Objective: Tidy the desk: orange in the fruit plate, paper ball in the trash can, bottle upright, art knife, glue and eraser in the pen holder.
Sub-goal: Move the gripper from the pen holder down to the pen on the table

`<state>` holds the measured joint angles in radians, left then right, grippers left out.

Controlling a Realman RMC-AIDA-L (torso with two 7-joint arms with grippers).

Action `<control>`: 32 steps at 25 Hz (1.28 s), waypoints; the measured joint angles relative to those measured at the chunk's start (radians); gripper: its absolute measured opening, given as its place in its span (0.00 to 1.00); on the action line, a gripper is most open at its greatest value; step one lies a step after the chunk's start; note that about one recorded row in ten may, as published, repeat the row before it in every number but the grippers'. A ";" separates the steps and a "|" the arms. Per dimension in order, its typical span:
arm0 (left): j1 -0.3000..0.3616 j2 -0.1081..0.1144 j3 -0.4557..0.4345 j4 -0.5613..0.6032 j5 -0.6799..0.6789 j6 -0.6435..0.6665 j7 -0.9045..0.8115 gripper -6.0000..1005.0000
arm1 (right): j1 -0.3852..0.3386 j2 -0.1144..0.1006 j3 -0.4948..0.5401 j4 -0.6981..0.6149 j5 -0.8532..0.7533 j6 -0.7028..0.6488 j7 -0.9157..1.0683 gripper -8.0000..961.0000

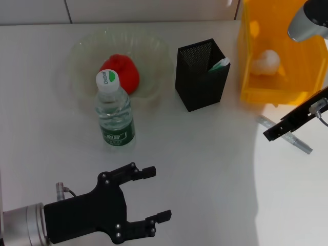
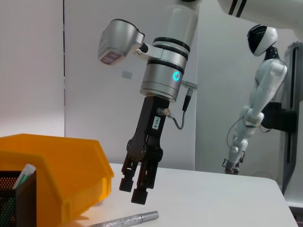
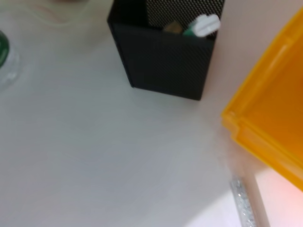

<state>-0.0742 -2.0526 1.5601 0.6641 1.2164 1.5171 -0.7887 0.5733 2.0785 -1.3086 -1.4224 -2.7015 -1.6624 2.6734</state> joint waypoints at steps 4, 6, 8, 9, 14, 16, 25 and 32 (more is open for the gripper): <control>-0.002 -0.001 0.000 0.000 0.000 0.001 -0.002 0.81 | -0.004 0.000 0.013 0.026 -0.013 0.002 -0.008 0.83; -0.004 -0.001 0.000 -0.001 0.000 0.001 -0.002 0.81 | -0.004 0.000 0.022 0.052 -0.014 0.015 -0.025 0.83; -0.007 -0.002 0.000 -0.001 0.000 0.001 -0.001 0.81 | -0.004 0.000 0.025 0.073 -0.019 0.034 -0.046 0.83; -0.010 -0.002 0.000 -0.001 0.000 0.001 -0.001 0.81 | -0.003 0.000 0.025 0.082 -0.025 0.044 -0.060 0.83; -0.017 -0.003 0.000 -0.001 0.000 0.002 -0.003 0.81 | 0.002 0.000 0.025 0.095 -0.039 0.094 -0.117 0.83; -0.018 -0.004 0.000 -0.001 0.000 0.002 -0.004 0.81 | 0.007 0.000 0.025 0.106 -0.039 0.105 -0.124 0.83; -0.018 -0.005 0.000 -0.002 0.000 0.001 -0.005 0.81 | 0.043 0.000 0.025 0.217 -0.040 0.156 -0.139 0.83; -0.019 -0.005 0.000 -0.002 0.000 0.001 -0.010 0.81 | 0.042 0.000 0.025 0.219 -0.040 0.157 -0.143 0.80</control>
<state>-0.0937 -2.0575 1.5600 0.6626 1.2164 1.5184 -0.7991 0.6157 2.0786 -1.2840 -1.2037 -2.7413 -1.5051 2.5304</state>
